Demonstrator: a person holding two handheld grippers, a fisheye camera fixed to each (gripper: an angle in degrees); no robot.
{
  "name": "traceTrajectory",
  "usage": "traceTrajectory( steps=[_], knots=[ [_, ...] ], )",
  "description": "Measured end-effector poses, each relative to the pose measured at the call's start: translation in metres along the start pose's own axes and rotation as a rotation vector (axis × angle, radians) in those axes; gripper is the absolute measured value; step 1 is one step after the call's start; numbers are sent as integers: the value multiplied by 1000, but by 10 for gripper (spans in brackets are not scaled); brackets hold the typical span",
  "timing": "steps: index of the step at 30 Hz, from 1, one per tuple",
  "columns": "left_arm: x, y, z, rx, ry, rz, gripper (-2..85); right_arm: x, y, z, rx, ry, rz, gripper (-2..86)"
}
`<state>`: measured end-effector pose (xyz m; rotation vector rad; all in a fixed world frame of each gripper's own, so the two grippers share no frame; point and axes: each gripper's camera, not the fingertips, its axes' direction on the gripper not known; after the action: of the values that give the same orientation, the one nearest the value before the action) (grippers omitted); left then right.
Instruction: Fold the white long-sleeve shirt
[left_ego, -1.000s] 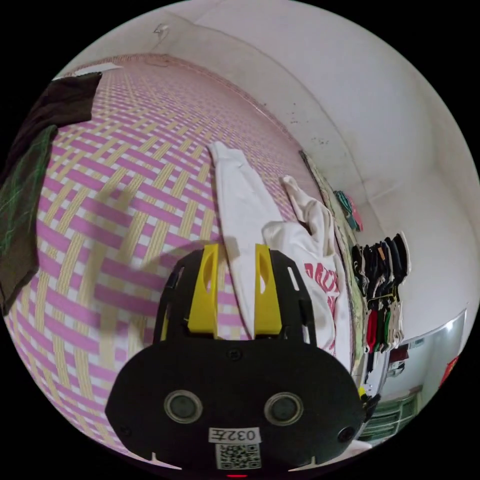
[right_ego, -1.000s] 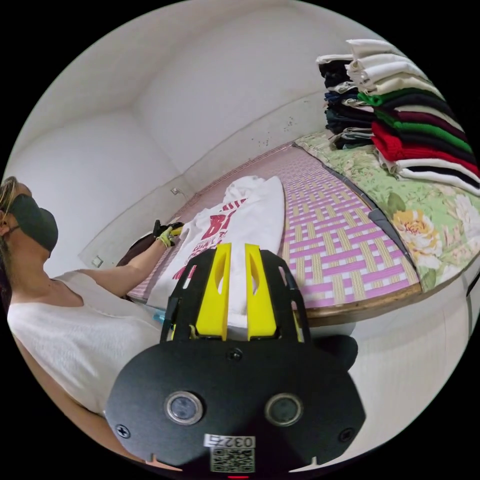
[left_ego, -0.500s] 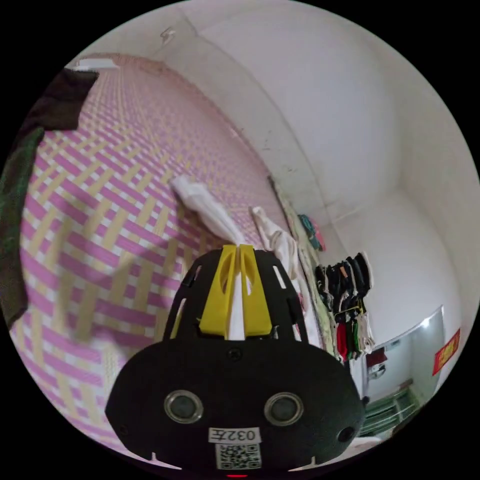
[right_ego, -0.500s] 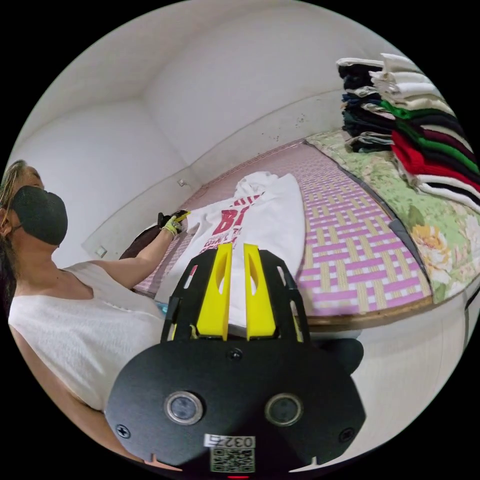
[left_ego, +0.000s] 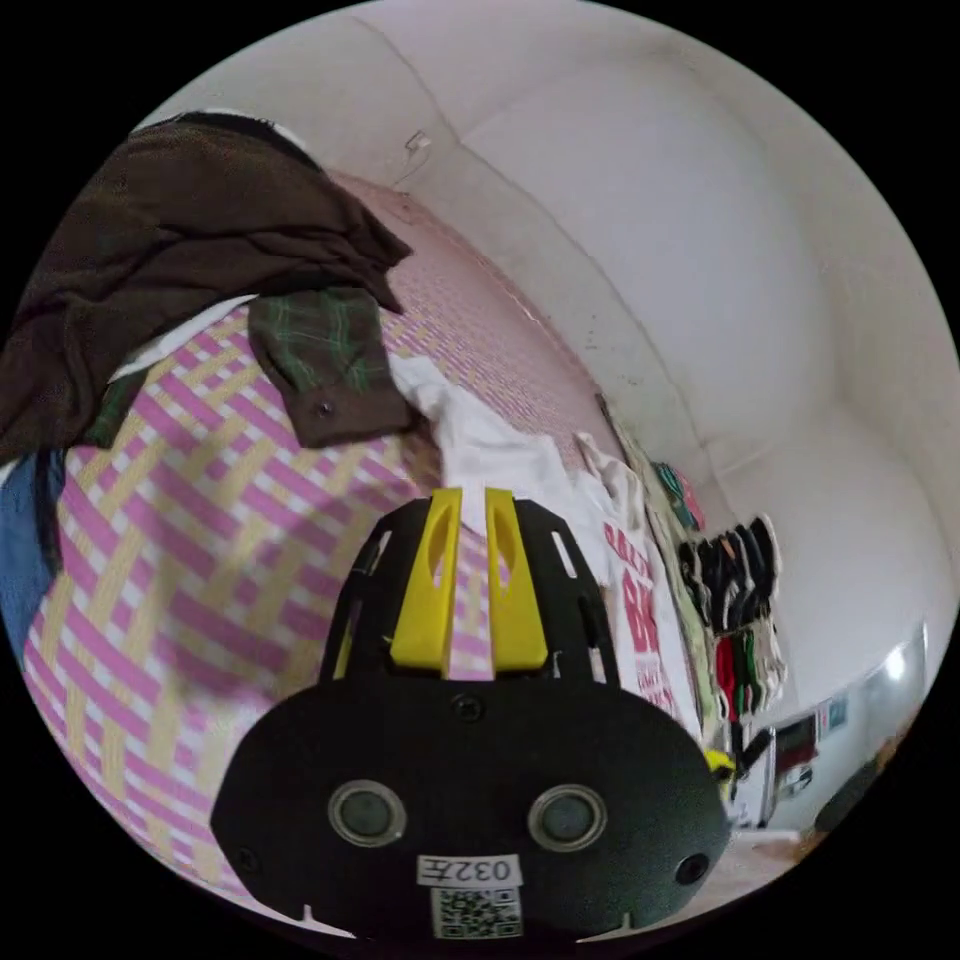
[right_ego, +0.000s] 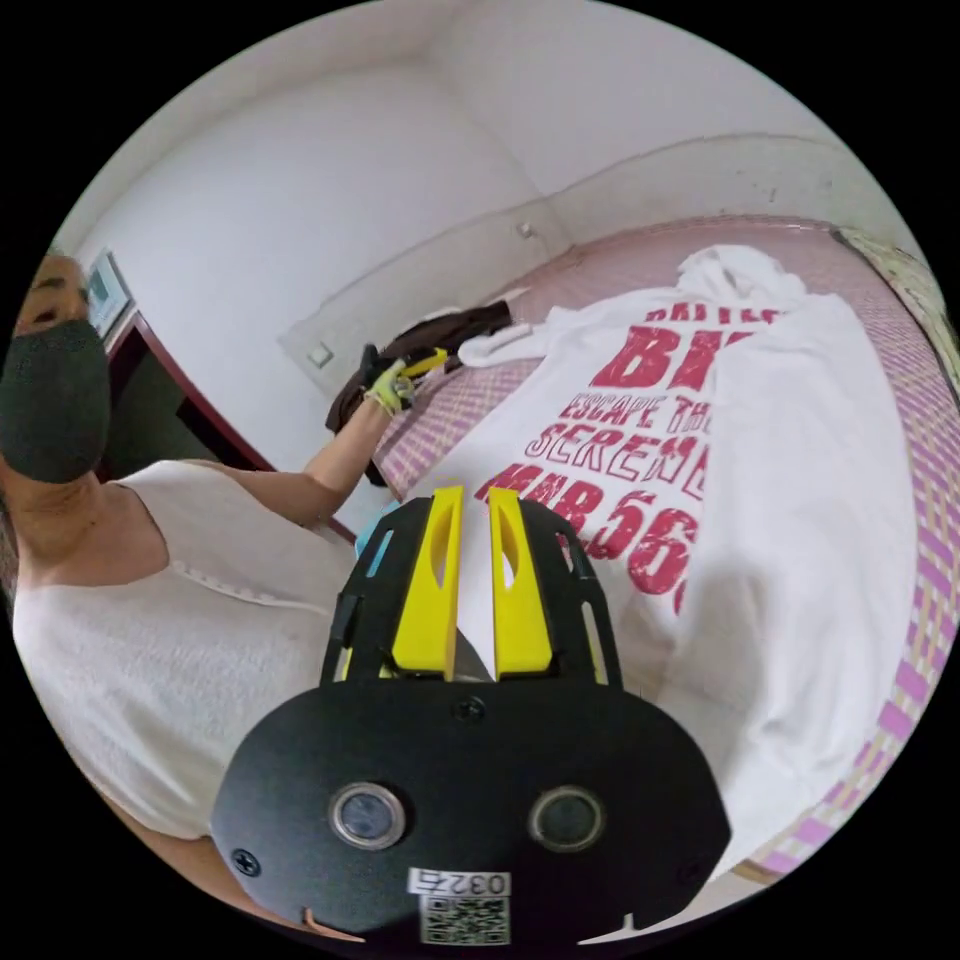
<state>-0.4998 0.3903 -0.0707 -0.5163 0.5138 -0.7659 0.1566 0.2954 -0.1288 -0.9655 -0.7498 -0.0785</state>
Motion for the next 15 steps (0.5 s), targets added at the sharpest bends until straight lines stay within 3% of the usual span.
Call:
traceTrajectory(
  steps=[7,15],
  knots=[
    [108,156,26,-221,237,236,51,-5,-28,35,-93,-39,-47,53],
    [182,231,74,-419,79,396,61,-1,-35,30,-123,210,6,52]
  ],
)
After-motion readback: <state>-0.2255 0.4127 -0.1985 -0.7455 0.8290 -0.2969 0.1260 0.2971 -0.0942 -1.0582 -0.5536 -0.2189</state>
